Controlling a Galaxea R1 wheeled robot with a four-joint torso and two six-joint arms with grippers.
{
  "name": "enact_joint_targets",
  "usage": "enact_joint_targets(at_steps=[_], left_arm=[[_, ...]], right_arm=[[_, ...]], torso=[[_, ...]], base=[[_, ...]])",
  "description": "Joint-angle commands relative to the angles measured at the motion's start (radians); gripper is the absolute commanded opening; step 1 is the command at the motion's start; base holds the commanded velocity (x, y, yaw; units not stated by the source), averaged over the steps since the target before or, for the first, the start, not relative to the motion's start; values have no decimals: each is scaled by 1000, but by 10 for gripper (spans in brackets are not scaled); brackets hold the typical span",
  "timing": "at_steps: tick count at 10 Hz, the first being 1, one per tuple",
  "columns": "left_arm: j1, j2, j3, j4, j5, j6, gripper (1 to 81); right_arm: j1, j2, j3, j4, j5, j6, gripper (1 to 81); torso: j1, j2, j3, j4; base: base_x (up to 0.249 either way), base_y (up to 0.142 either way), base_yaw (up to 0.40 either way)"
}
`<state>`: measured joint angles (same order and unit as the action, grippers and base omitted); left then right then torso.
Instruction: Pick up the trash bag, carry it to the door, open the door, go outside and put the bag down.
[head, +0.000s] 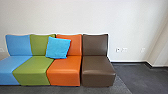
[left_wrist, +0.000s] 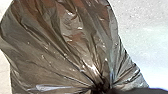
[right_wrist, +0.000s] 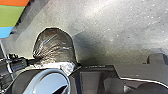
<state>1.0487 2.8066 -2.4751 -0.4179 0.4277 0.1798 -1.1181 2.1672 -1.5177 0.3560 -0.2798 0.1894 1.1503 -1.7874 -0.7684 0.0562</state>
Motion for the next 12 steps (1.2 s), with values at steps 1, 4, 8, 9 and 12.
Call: enact_joint_targets(at_steps=[1,4,8,9,12], left_arm=[[-68,-28,8,-7,71,27,10],[-17,-39,8,-7,65,61,10],[64,-50,18,-10,-12,93,10],[87,-42,19,-9,-36,110,10],[158,-33,7,-6,-108,147,10]], right_arm=[[8,4,-25,-23,3,-5,811],[-52,56,-85,-51,37,-5,811],[-98,133,-163,-68,51,-5,811],[-108,165,-198,-72,51,-5,811],[-147,228,-267,-95,65,-13,811]], torso=[[-62,96,0,0],[-130,202,54,0],[-218,339,178,0],[-240,372,208,0],[-309,477,304,0]], base=[[0,0,0],[0,0,0],[0,0,0],[0,0,0],[0,0,0]])
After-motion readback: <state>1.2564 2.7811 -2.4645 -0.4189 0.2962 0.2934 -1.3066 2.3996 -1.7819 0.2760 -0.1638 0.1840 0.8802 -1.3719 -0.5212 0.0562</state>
